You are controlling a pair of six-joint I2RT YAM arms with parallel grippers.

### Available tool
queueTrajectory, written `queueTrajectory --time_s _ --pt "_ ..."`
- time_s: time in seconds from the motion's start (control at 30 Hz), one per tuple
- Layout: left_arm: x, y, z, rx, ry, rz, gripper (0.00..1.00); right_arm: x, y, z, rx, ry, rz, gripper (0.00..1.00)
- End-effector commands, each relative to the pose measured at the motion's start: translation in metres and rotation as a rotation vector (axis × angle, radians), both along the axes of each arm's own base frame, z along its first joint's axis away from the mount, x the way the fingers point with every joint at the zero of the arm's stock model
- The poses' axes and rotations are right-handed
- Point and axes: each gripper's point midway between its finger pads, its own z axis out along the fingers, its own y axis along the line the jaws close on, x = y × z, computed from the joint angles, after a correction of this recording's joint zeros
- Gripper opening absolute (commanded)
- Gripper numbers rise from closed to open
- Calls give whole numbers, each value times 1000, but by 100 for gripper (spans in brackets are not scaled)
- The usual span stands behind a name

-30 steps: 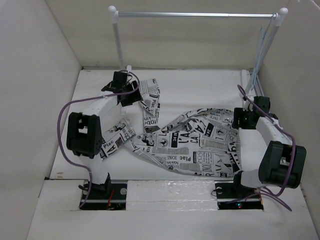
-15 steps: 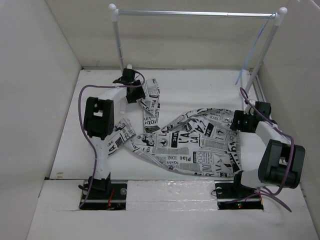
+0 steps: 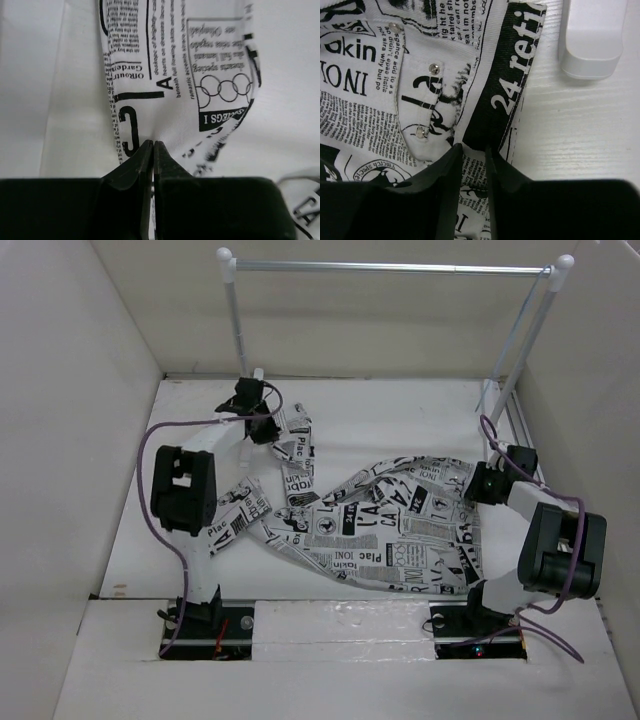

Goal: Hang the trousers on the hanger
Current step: Flatten out the trousers at the center of the board.

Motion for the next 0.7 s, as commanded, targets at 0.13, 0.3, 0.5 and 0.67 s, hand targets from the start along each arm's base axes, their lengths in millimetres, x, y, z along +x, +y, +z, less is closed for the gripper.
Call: queueTrajectory --time_s 0.13,0.3,0.5,0.67 --pt "-31 20 166 -22 -339 56 0 20 -3 15 46 -128 -35 3" --pt "-71 72 228 142 -426 175 0 8 -14 44 8 -198 -92 0" --pt "-128 143 270 376 -426 330 0 -9 -33 85 -98 -213 -167 0" --pt "-178 187 276 559 -372 464 0 0 -64 107 -202 -203 -253 0"
